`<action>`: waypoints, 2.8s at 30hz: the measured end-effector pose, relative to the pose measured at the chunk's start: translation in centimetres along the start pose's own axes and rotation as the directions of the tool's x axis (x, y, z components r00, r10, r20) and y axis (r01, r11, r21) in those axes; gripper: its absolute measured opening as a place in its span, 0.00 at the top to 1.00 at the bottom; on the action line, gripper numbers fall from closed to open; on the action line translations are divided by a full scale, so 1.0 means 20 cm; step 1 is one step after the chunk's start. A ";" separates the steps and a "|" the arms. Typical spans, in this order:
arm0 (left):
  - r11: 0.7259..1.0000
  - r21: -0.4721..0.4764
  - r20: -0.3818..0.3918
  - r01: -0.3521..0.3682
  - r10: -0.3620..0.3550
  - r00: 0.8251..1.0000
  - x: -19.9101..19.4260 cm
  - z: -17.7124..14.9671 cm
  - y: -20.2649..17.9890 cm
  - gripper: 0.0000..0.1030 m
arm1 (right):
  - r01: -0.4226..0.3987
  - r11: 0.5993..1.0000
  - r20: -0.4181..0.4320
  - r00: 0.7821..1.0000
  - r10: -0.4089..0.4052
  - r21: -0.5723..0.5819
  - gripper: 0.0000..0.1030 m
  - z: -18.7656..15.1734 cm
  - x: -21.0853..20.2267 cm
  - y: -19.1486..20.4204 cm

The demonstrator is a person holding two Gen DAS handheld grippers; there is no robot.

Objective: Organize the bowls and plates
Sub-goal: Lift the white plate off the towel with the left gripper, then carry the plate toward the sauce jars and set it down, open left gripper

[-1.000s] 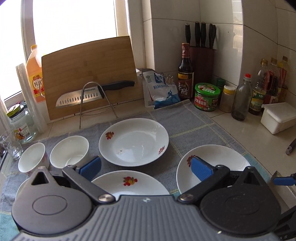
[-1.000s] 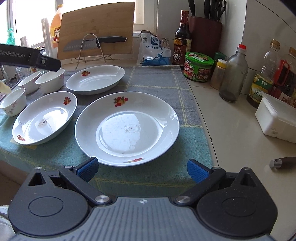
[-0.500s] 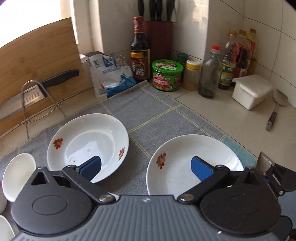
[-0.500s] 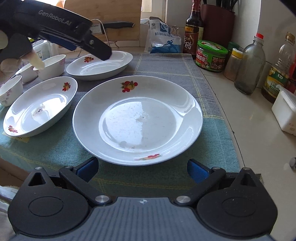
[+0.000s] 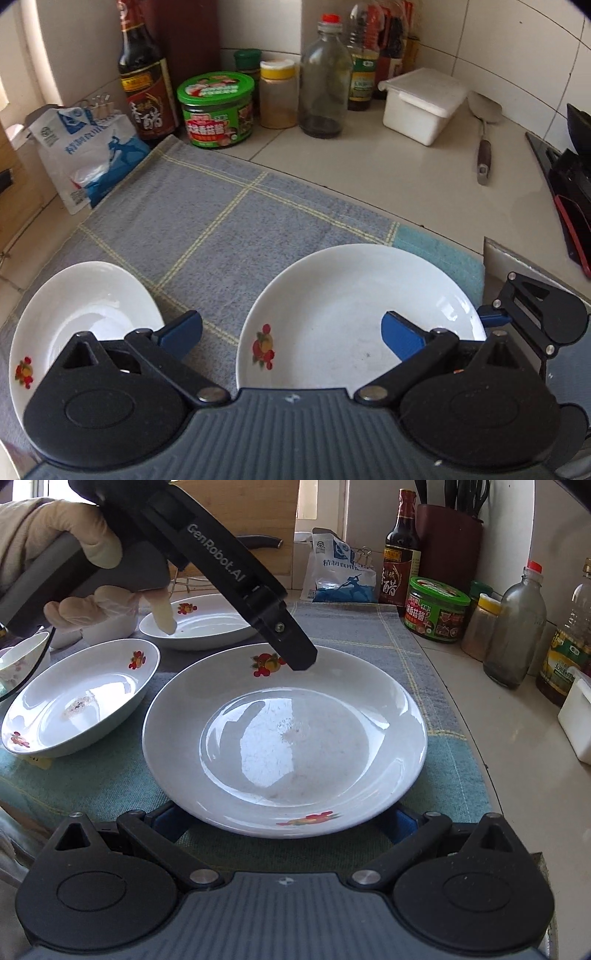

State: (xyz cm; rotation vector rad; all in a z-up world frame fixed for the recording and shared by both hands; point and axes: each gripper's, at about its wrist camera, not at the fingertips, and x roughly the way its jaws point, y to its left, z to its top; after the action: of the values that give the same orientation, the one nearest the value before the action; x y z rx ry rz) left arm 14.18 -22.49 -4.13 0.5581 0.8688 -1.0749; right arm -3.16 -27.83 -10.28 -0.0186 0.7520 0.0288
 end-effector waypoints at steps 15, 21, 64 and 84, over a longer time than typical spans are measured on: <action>0.974 0.070 -0.246 0.214 -0.191 0.950 0.23 0.09 0.08 0.17 | 0.025 1.000 0.021 0.999 -0.025 -0.003 0.00 -0.03 -0.01 0.01; 0.960 0.079 -0.299 0.267 -0.233 0.925 0.25 0.11 0.09 0.23 | 0.028 1.000 0.015 0.999 -0.028 -0.005 0.00 -0.03 -0.01 0.00; 0.942 0.137 -0.258 0.305 -0.264 0.929 0.27 0.31 0.13 0.22 | 0.084 0.995 -0.059 0.994 -0.087 -0.051 0.00 0.15 0.00 -0.14; 0.959 0.111 -0.210 0.261 -0.234 0.949 0.47 0.51 0.31 0.22 | 0.068 0.995 -0.060 0.996 -0.072 -0.076 0.00 0.32 0.25 -0.36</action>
State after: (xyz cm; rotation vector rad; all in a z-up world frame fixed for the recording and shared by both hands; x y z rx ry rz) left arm 25.30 -32.63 -6.32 0.6910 1.0627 -1.3322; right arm 4.98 -34.66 -8.96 -0.1167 0.8124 -0.0108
